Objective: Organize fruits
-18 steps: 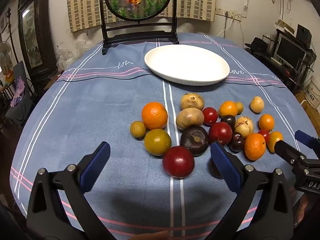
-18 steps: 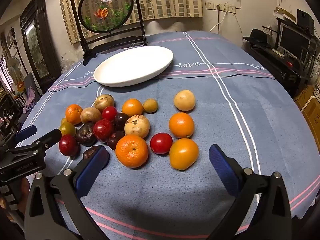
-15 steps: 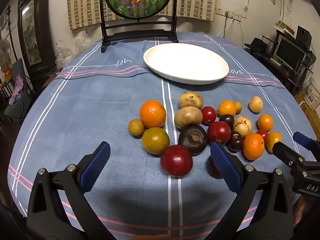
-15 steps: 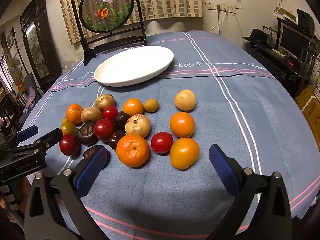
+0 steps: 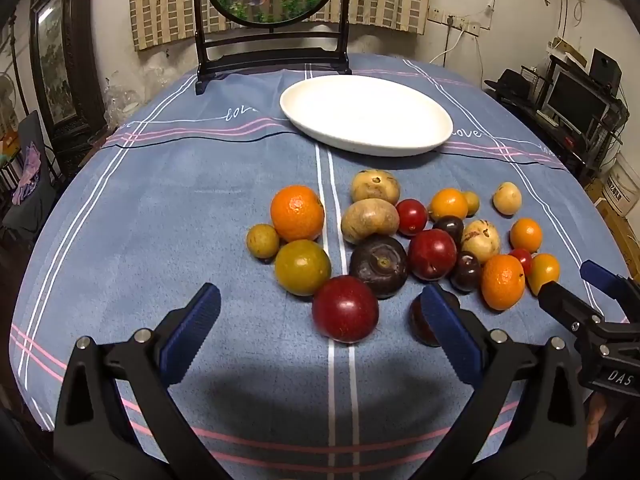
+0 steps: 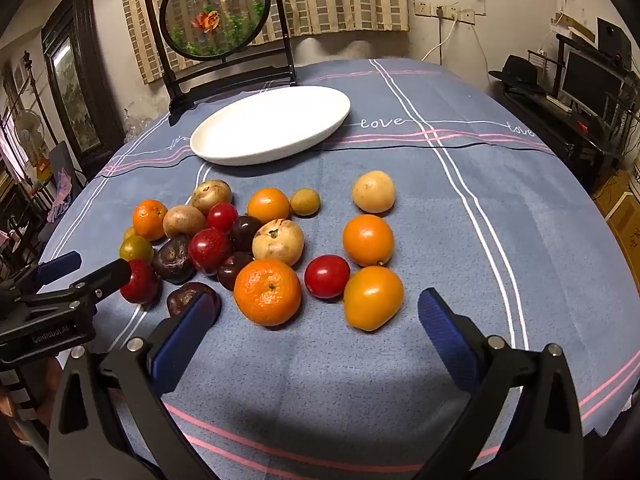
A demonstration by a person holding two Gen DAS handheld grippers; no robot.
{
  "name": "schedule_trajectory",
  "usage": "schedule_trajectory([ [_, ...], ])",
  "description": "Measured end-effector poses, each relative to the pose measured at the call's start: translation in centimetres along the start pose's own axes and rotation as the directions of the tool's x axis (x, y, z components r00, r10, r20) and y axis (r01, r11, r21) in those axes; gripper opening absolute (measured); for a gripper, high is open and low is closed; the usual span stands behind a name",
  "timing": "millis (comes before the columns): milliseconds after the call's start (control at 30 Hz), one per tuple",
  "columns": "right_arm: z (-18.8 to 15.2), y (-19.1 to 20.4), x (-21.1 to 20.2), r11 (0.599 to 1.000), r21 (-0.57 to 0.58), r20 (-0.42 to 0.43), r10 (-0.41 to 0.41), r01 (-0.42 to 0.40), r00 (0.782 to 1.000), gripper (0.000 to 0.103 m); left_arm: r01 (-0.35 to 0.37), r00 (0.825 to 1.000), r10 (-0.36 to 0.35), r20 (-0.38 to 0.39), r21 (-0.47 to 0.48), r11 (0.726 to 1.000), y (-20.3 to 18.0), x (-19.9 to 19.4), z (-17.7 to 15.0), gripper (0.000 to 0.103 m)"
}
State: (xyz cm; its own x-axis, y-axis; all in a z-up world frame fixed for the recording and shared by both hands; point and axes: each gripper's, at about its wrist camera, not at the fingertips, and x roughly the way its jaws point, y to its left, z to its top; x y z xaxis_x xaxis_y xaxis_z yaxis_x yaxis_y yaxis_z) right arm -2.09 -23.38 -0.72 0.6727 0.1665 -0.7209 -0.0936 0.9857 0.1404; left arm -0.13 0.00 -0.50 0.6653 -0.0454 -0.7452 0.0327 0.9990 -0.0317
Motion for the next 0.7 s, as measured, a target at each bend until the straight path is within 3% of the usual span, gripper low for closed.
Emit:
schedule_trajectory([
  [700,-0.41,0.91,-0.66,1.0,-0.019,0.003,-0.003,0.003,1.0,0.102,-0.007,1.0,0.007,-0.014,-0.019,1.0,0.08,-0.5,-0.81,0.101],
])
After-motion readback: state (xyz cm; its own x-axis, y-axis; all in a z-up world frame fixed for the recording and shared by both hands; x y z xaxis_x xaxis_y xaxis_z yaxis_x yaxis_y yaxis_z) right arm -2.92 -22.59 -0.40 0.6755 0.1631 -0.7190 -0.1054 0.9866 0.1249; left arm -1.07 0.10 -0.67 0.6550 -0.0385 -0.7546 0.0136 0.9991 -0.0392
